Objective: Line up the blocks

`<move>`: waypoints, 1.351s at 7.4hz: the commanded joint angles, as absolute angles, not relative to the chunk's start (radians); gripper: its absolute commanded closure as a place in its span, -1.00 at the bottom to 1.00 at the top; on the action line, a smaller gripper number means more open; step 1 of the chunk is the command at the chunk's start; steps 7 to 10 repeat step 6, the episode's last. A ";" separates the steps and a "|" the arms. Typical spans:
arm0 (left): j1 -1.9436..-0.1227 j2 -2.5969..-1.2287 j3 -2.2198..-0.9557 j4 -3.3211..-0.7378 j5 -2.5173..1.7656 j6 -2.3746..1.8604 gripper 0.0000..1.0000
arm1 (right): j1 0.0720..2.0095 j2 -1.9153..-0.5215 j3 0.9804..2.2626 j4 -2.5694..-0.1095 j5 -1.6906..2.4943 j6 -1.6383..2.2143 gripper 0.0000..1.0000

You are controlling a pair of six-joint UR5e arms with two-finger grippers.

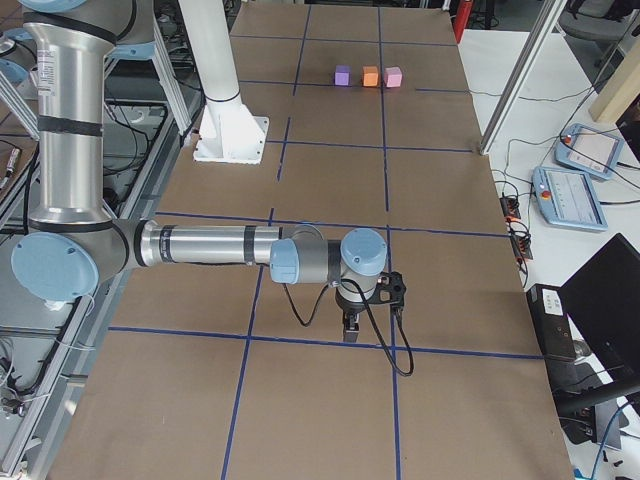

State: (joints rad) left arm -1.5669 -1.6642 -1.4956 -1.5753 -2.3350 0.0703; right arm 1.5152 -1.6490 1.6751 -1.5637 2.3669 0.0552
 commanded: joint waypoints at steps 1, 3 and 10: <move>-1.566 -1.664 -1.497 -1.575 -2.335 0.071 -1.00 | 1.516 -1.649 1.675 -1.563 2.365 0.055 -1.00; -1.568 -1.664 -1.508 -1.577 -2.333 0.071 -1.00 | 1.514 -1.649 1.675 -1.563 2.367 0.055 -1.00; -1.568 -1.664 -1.509 -1.577 -2.332 0.071 -1.00 | 1.516 -1.649 1.675 -1.565 2.367 0.055 -1.00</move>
